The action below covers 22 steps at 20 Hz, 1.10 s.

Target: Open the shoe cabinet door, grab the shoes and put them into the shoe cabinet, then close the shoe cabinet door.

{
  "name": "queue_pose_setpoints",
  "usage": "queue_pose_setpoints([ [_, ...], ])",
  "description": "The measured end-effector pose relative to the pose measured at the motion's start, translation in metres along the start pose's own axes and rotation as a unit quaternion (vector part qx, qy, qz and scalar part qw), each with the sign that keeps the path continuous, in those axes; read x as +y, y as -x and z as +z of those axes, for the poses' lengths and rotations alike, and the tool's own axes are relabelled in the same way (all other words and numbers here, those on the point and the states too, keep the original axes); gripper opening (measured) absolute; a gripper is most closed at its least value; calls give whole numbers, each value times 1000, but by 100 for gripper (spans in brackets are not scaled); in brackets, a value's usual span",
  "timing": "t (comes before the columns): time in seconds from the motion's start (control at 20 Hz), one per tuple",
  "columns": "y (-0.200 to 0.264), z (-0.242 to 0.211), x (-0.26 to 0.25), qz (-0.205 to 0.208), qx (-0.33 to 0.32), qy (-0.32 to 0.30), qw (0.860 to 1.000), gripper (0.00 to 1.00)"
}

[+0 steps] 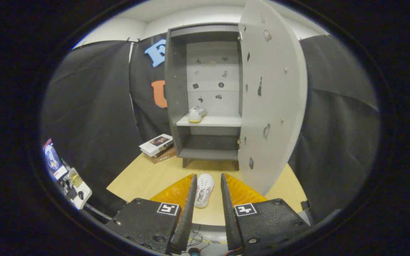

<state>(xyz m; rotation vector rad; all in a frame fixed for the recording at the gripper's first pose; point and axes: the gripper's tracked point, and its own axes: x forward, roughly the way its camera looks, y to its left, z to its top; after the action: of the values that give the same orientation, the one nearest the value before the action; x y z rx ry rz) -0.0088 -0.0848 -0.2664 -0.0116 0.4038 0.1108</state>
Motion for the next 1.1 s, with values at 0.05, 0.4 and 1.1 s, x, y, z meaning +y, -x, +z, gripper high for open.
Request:
queue_pose_setpoints([
  [0.05,-16,-12,4,-6,13,4,1000,44],
  [0.4,-132,-93,38,-25,83,56,995,65],
  [1.1,-313,-212,62,-3,247,-101,964,67],
])
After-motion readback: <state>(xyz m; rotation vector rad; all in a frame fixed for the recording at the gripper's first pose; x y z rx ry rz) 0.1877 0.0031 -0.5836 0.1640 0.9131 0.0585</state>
